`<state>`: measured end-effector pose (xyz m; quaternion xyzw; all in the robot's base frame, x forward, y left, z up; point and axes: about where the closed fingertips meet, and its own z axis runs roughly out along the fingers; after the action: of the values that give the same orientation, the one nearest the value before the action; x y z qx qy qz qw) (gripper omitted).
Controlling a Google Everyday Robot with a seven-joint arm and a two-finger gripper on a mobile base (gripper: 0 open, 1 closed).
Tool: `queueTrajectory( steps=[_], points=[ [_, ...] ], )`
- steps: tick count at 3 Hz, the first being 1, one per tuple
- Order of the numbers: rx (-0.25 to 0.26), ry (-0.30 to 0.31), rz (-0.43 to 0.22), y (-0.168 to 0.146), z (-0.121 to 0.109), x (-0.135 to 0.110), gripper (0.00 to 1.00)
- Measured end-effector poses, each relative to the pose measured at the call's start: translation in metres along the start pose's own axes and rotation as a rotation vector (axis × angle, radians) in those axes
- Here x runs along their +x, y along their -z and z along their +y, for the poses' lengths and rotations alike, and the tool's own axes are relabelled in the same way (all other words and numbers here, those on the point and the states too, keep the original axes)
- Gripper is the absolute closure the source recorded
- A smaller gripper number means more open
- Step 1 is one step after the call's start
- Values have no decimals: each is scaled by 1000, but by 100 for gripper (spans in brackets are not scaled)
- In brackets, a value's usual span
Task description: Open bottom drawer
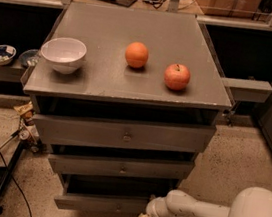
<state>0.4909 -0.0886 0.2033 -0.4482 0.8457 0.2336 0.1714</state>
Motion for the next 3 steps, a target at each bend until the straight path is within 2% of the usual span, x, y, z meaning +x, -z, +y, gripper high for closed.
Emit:
queueTrajectory(
  steps=[1, 2, 3],
  points=[
    [-6, -9, -7, 1, 2, 2, 0],
    [-33, -18, -14, 0, 15, 4, 0],
    [-35, -18, -15, 1, 13, 1, 0]
  ],
)
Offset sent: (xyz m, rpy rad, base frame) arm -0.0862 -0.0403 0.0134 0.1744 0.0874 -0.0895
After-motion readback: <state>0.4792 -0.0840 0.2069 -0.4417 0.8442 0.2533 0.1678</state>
